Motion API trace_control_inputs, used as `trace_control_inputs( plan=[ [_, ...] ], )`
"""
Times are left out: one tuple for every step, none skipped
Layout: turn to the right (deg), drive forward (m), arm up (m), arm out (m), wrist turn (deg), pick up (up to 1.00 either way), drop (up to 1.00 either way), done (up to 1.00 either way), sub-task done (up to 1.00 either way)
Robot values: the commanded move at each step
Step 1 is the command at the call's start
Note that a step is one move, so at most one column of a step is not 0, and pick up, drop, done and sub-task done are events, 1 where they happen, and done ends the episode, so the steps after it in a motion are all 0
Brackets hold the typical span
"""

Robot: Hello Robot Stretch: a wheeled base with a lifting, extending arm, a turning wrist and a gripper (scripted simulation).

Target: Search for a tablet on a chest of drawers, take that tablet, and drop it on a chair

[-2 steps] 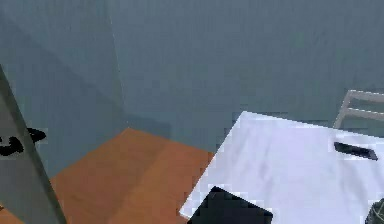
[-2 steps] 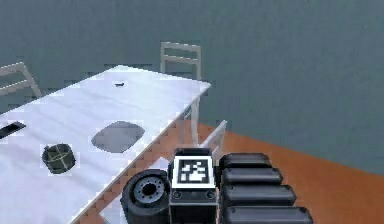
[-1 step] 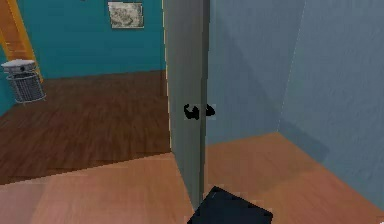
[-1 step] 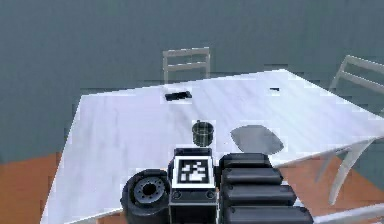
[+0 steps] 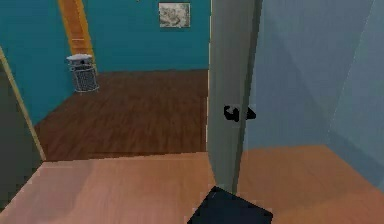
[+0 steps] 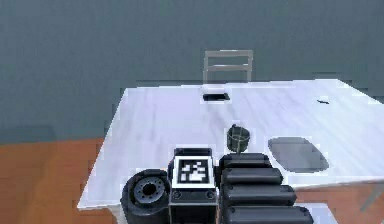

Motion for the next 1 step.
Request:
trace_control_inputs(
  plan=[
    [45.0, 0.00, 0.00, 0.00, 0.0, 0.00, 0.00, 0.00, 0.00]
  ],
)
